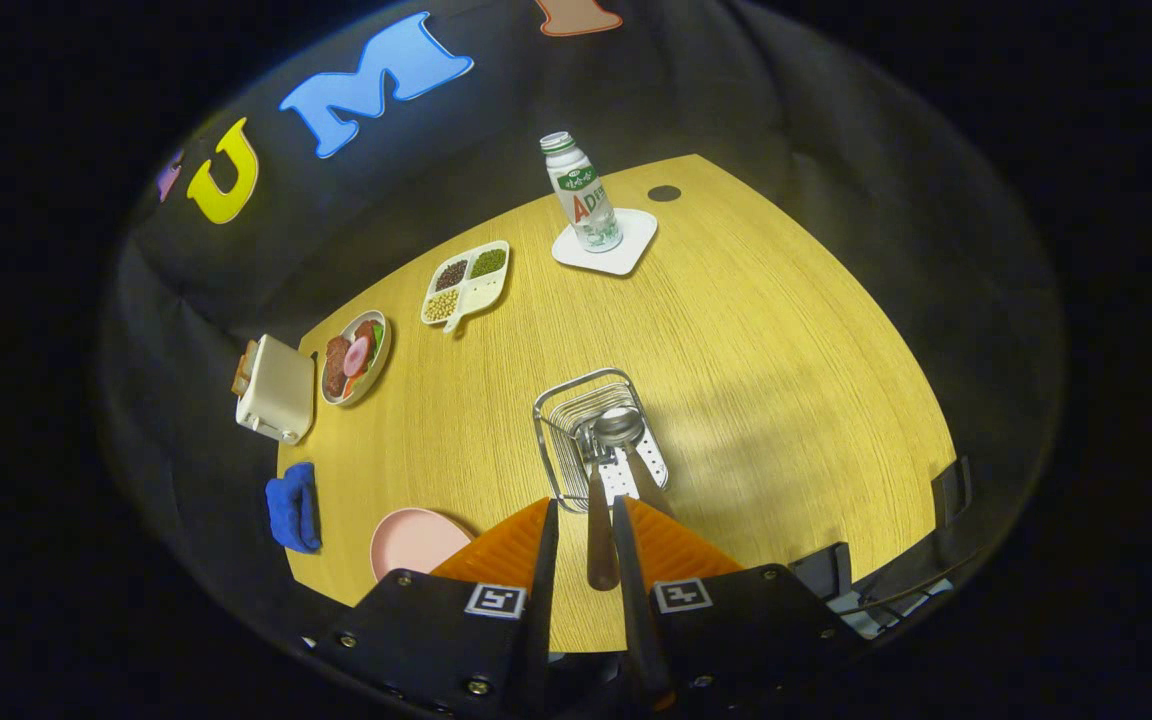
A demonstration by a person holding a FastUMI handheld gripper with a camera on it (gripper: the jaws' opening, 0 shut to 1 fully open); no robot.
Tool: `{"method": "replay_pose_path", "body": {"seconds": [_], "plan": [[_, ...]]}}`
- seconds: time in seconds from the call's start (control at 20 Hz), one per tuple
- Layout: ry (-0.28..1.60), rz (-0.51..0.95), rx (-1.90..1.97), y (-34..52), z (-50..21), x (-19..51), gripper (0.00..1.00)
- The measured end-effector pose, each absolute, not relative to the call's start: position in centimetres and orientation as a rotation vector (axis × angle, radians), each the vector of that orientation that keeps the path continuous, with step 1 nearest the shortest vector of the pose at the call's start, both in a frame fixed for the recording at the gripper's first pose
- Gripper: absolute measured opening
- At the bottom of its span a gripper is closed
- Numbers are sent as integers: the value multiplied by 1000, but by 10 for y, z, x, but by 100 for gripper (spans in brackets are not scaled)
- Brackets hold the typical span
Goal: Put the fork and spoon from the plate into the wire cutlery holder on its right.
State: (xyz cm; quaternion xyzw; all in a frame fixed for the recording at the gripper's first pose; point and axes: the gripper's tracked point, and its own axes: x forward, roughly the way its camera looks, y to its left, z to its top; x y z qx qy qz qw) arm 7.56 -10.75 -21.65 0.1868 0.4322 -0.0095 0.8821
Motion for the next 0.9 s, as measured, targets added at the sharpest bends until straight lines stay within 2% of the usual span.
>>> {"method": "replay_pose_path", "body": {"seconds": [0.4, 0.9], "plan": [[616, -4, 276, -113, -151, 91, 32], [214, -14, 58, -116, -15, 97, 32]]}}
